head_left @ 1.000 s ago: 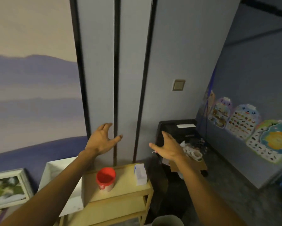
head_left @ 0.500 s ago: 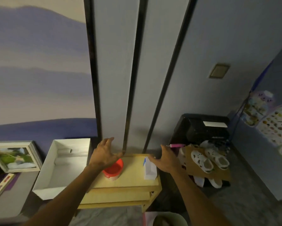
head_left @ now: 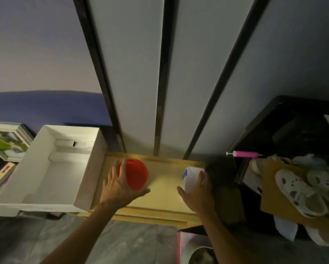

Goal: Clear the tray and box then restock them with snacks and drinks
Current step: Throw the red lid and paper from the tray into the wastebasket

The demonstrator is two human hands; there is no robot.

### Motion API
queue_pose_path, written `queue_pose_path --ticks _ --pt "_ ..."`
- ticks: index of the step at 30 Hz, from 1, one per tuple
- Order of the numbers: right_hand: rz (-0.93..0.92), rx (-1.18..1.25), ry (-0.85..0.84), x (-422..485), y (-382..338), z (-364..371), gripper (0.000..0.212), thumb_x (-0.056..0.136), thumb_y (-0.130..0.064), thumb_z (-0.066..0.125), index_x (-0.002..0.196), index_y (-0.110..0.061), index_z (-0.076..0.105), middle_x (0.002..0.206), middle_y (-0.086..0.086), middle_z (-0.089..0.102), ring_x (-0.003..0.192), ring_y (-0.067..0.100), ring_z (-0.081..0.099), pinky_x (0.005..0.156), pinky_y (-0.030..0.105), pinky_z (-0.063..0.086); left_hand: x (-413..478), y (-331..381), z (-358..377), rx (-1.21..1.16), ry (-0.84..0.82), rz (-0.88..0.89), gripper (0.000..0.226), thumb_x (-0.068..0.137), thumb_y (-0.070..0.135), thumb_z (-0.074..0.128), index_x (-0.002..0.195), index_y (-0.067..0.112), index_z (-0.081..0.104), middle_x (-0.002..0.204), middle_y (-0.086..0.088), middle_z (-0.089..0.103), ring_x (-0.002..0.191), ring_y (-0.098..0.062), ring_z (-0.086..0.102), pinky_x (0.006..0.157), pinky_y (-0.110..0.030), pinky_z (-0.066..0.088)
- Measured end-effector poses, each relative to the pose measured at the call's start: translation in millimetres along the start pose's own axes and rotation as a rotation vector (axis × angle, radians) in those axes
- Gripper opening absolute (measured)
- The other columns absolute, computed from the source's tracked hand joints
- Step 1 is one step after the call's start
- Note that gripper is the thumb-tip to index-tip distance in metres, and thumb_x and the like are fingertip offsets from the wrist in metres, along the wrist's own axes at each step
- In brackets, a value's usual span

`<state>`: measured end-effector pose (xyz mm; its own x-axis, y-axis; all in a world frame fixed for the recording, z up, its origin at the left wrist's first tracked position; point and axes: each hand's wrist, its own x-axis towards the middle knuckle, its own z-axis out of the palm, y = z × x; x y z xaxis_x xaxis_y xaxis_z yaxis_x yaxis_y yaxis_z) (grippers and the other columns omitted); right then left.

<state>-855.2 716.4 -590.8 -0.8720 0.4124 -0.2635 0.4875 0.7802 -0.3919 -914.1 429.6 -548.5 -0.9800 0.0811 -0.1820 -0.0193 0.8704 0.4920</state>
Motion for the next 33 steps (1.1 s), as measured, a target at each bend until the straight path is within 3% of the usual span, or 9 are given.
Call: queue_pose_path --ticks 5,10,16,21,25,30,33 --pt "-0.01 0.128 0.072 2 20 38 0.121 0.085 -0.052 0.08 0.169 -0.021 -0.001 0.172 0.004 0.004 0.144 0.036 0.043 0.099 0.045 0.06 6 -4 30 0.03 0.112 -0.02 0.149 0.049 0.09 0.079 0.163 0.025 0.009 0.162 -0.012 0.024 0.145 -0.04 0.031 0.109 -0.063 0.044" --pt "-0.015 0.132 0.08 -5 14 29 0.114 0.084 -0.056 0.072 0.168 -0.024 0.002 0.17 0.006 0.014 0.141 0.036 0.047 0.094 0.045 0.063 6 1 22 -0.02 0.113 -0.003 0.144 0.048 0.09 0.078 0.16 0.024 0.018 0.154 -0.011 0.033 0.138 -0.037 0.037 0.102 -0.06 0.05" --pt "-0.029 0.166 0.141 -25 -3 -40 0.111 0.087 -0.055 0.077 0.167 -0.02 0.009 0.164 0.006 0.028 0.133 0.032 0.054 0.084 0.04 0.065 -9 47 -37 -0.084 0.134 0.109 0.136 0.05 0.092 0.072 0.157 0.022 0.026 0.155 -0.008 0.036 0.137 -0.034 0.039 0.099 -0.055 0.053" --pt "-0.068 0.175 0.234 -55 -33 -125 0.11 0.089 -0.054 0.079 0.168 -0.019 0.011 0.162 0.006 0.03 0.137 0.032 0.052 0.089 0.038 0.062 -28 88 -116 -0.108 0.029 0.228 0.139 0.046 0.099 0.069 0.158 0.032 0.022 0.16 0.001 0.03 0.145 -0.029 0.031 0.11 -0.054 0.047" --pt "-0.062 0.18 0.339 -95 -47 -189 0.109 0.092 -0.054 0.077 0.169 -0.018 0.009 0.166 0.007 0.028 0.145 0.029 0.045 0.098 0.038 0.057 -41 126 -168 -0.106 -0.012 0.367 0.139 0.049 0.092 0.078 0.161 0.031 0.021 0.161 0.001 0.028 0.147 -0.028 0.029 0.114 -0.055 0.044" --pt "0.014 0.169 0.512 -160 -30 -237 0.108 0.09 -0.059 0.075 0.167 -0.019 0.011 0.164 0.007 0.032 0.144 0.028 0.046 0.107 0.034 0.046 -59 175 -188 -0.129 -0.106 0.571 0.138 0.047 0.089 0.081 0.16 0.033 0.024 0.162 0.004 0.026 0.148 -0.028 0.03 0.112 -0.059 0.046" --pt "0.08 0.168 0.569 -206 -7 -253 0.11 0.089 -0.06 0.074 0.167 -0.02 0.008 0.166 0.007 0.027 0.145 0.03 0.044 0.106 0.037 0.049 -85 212 -180 -0.143 -0.167 0.691 0.134 0.048 0.085 0.084 0.158 0.037 0.024 0.161 0.009 0.025 0.146 -0.025 0.033 0.113 -0.055 0.046"
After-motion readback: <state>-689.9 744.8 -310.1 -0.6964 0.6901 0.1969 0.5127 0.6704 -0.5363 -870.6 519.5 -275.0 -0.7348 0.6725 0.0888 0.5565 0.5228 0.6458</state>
